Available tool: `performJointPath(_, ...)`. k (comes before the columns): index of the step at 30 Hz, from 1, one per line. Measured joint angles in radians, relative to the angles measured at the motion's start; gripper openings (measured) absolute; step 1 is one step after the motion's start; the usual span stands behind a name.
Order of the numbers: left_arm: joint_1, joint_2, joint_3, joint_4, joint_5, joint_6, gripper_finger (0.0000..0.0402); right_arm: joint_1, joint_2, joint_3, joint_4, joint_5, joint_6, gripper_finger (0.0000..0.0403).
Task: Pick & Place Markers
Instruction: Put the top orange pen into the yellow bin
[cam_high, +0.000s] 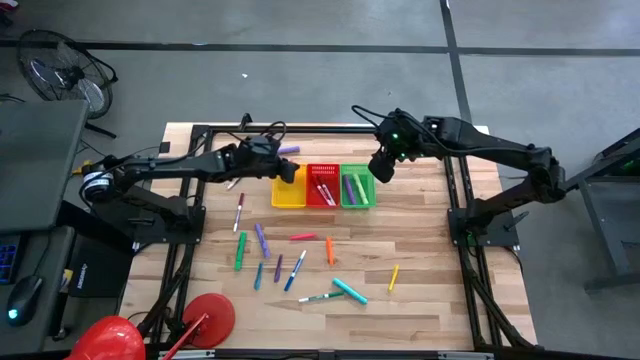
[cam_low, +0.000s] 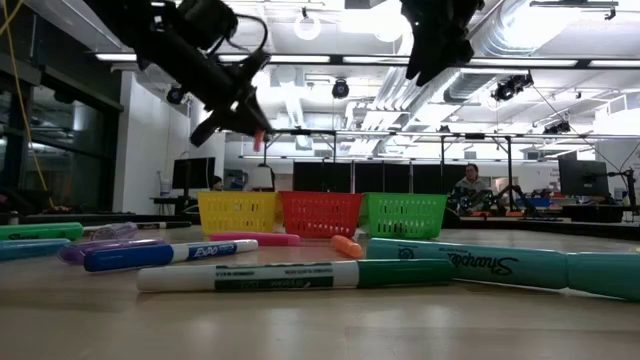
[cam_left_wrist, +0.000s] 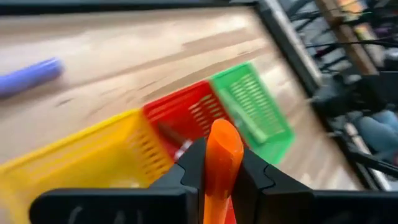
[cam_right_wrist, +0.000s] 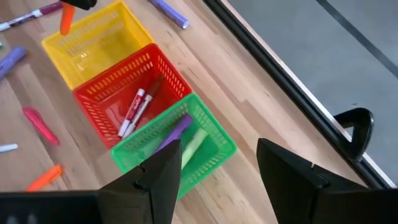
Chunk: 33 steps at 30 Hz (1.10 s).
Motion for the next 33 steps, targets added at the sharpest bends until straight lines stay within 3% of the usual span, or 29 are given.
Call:
performJointPath(12, 0.034, 0.049, 0.0, -0.215, -0.013, -0.082, 0.0039, 0.0, 0.0, 0.0, 0.002, 0.04, 0.026, 0.0197)
performJointPath(22, 0.034, 0.157, 0.0, -0.206, -0.011, -0.134, 0.0062, 0.001, 0.0, 0.0, 0.003, 0.041, 0.052, 0.0197)
performJointPath(33, 0.034, 0.165, 0.0, -0.197, -0.009, -0.126, 0.007, 0.001, 0.0, 0.0, 0.003, 0.041, 0.052, 0.0197)
